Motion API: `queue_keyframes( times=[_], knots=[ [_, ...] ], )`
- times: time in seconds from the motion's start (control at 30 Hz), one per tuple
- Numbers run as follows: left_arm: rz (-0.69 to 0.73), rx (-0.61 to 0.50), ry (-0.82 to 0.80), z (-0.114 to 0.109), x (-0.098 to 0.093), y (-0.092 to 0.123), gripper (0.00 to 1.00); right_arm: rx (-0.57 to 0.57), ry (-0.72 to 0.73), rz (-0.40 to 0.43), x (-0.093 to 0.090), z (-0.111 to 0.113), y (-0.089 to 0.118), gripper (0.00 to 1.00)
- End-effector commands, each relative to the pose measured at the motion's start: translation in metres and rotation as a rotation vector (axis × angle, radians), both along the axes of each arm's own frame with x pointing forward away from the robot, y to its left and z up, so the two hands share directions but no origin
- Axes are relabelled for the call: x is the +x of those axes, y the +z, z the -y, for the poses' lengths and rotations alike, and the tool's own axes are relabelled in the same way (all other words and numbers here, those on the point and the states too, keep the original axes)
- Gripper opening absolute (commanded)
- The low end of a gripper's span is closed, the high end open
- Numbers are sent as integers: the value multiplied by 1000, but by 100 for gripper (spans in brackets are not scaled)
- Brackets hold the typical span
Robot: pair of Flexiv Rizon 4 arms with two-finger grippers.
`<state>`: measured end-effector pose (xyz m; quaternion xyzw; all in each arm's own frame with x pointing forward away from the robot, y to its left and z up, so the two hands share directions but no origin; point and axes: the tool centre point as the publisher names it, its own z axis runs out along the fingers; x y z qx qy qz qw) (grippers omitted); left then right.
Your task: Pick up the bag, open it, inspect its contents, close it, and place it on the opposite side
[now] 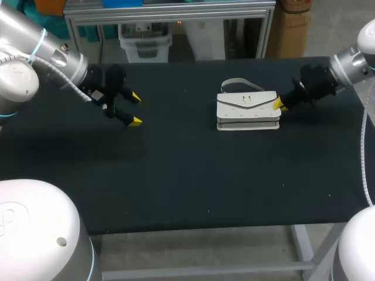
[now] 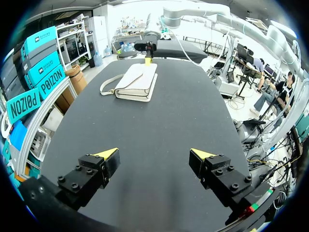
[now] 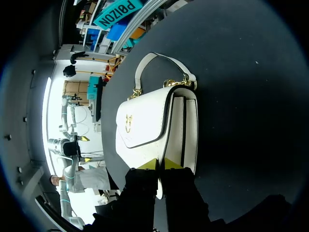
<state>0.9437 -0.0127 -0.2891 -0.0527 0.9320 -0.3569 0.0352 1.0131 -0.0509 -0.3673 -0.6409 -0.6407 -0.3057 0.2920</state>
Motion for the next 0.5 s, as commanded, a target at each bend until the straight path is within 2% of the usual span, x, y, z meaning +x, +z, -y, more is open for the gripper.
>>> queue_keyframes(
  times=[0.03, 0.3, 0.5],
  knots=[
    [1, -2, 0, 0, 0, -1, 100, 32, 15, 12, -9, -9, -7, 0],
    [1, -2, 0, 0, 0, -1, 100, 141, 123, 5, -19, -36, -13, 0],
    [1, -2, 0, 0, 0, -1, 100, 145, 171, 4, -26, -59, -8, 0]
  ],
)
